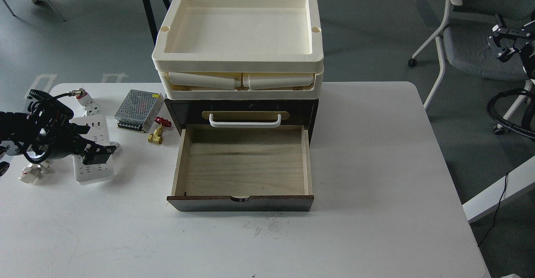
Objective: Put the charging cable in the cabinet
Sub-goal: 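Reach the left gripper down to the coiled grey charging cable, then close the left gripper on the grey cable coil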
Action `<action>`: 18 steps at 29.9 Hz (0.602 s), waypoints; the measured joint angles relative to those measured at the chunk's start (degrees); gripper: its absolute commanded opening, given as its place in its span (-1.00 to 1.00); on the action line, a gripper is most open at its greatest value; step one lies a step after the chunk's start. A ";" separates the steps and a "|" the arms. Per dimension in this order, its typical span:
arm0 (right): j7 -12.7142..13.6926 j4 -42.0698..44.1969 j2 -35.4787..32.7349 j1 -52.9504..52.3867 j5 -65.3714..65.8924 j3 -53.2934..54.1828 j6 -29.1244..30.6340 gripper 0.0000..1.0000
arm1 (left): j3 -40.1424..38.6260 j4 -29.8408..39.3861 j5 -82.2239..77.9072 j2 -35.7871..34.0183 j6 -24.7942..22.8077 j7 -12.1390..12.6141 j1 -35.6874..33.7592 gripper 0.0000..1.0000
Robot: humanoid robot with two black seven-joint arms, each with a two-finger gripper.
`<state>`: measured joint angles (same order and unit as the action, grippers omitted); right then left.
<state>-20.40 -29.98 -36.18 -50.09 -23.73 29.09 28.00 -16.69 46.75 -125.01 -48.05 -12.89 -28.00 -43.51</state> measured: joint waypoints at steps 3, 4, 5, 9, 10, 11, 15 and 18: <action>0.00 0.01 -0.01 0.15 0.00 0.00 0.00 1.00 | 0.75 -1.72 0.00 1.19 0.54 0.00 0.13 0.81; 0.00 0.01 -0.01 0.19 0.00 0.01 0.00 1.00 | 1.20 -2.53 0.00 1.59 0.88 0.00 0.13 0.81; 0.00 0.01 -0.01 0.22 0.00 0.00 0.00 1.00 | 1.80 -3.47 0.00 2.02 1.40 0.00 0.12 0.81; 0.00 0.02 -0.03 0.40 0.00 0.01 0.00 1.00 | 3.47 -5.36 0.00 2.79 3.05 0.00 0.08 0.80; -0.02 0.02 -0.03 0.43 0.00 0.01 0.00 1.00 | 3.57 -5.53 0.00 2.82 3.19 0.00 0.05 0.79; -0.03 0.04 -0.03 0.47 0.00 0.01 0.00 1.00 | 3.63 -5.67 0.00 2.84 3.29 0.00 0.03 0.79; -0.08 0.10 -0.03 0.51 0.00 0.04 0.00 1.00 | 3.68 -6.66 0.00 3.04 3.79 0.00 -0.08 0.71; -0.08 0.03 -0.03 0.51 0.00 0.08 0.00 1.00 | 3.73 -8.68 0.00 4.12 5.21 0.00 -0.08 0.62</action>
<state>-20.48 -29.95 -36.21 -49.57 -23.73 29.16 28.00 -12.96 38.07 -125.00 -43.93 -7.68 -28.00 -43.58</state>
